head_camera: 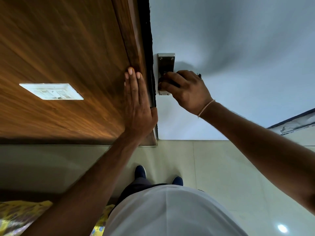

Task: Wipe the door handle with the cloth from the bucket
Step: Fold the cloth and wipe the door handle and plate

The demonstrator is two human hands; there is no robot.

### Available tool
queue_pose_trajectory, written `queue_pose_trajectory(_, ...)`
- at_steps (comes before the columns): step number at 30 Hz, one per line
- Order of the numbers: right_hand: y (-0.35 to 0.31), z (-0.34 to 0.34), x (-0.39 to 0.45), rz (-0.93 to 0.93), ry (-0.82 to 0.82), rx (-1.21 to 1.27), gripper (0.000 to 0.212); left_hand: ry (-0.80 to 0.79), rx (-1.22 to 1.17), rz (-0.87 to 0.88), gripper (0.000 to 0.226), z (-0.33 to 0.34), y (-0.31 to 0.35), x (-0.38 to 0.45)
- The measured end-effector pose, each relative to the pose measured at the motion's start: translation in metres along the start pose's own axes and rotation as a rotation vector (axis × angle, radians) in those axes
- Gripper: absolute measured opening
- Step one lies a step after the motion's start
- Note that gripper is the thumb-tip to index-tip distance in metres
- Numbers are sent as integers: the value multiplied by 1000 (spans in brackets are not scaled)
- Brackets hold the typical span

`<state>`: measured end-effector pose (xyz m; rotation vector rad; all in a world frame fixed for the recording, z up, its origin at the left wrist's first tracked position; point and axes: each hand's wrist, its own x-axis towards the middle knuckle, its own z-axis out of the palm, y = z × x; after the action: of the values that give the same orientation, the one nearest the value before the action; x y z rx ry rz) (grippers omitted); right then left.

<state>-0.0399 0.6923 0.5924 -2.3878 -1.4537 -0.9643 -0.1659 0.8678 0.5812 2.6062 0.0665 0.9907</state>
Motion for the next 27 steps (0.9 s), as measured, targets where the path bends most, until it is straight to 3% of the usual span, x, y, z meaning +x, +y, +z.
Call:
queue_pose_trajectory(9,-6,-10,16,39,-4,148,16,-11,26,-10,91,-3,3,-1)
queue_pose_trajectory(17,-2,-17,18,52,-58,164,32,-15,28,-19,99,-1,4,1)
queue_pose_trajectory(27,26,-33,-2,134,-186,257,30,-36,7,-13,99,-4,5,0)
